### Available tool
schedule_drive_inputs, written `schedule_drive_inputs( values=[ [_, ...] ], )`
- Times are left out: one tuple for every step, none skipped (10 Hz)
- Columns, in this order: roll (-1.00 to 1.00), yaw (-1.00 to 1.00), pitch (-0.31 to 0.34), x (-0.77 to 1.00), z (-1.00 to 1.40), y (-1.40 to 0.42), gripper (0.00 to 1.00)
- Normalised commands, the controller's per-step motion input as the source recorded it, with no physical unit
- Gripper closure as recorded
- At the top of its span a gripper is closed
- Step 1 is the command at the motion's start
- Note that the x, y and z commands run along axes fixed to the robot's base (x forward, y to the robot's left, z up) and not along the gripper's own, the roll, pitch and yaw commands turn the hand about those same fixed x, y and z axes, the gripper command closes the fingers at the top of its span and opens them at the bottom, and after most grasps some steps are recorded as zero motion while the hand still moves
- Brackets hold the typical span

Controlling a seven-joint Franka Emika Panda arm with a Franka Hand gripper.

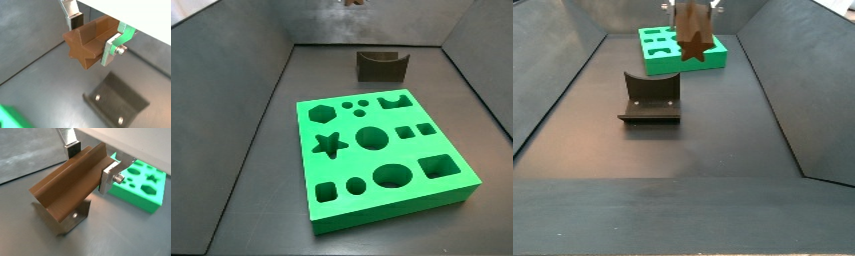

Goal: Pick up the star object. Move up. Place the star object on the fixture. Regrasp the star object. Move to above the board. Insert the star object.
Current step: Place the star object on the fixture.

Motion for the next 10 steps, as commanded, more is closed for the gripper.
schedule_drive_inputs(
  values=[
    [-1.00,-0.11,0.015,1.00,-0.07,-0.21,1.00],
    [-1.00,-0.11,0.024,1.00,-0.06,-0.12,1.00],
    [-1.00,-0.11,0.027,1.00,-0.05,-0.09,1.00],
    [-1.00,-0.12,0.036,0.96,-0.04,-0.03,1.00],
    [-1.00,-0.12,0.040,0.88,-0.03,0.00,1.00],
    [-0.97,-0.13,0.045,0.77,-0.02,0.03,1.00],
    [-0.87,-0.12,0.043,0.72,-0.02,0.04,1.00],
    [-0.60,-0.10,0.034,0.59,-0.02,0.04,1.00],
    [-0.49,-0.10,0.033,0.53,-0.02,0.04,1.00],
    [-0.28,-0.09,0.034,0.43,-0.02,0.04,1.00]
  ],
)
